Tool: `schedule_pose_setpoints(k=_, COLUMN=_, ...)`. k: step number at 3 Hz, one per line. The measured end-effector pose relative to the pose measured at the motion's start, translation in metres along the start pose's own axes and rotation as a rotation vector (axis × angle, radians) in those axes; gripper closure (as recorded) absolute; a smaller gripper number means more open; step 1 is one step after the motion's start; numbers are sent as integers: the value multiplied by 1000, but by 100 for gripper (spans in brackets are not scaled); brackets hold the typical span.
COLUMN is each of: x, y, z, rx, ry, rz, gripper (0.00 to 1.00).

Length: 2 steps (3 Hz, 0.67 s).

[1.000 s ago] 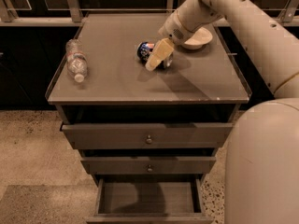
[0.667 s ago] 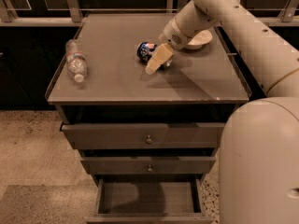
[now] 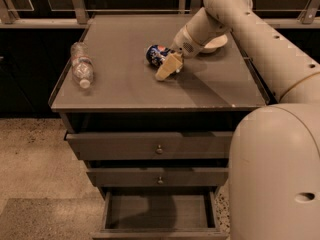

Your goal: Place pepsi can into bottom drawer

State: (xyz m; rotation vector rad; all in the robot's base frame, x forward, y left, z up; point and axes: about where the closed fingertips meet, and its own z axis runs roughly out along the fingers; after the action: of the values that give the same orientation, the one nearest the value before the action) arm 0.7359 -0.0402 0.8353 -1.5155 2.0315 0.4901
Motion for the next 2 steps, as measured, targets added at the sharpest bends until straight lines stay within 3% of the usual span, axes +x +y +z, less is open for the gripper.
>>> schedule_pose_setpoints(k=2, x=0, y=0, z=0, rx=0, ry=0, rz=0, gripper=88)
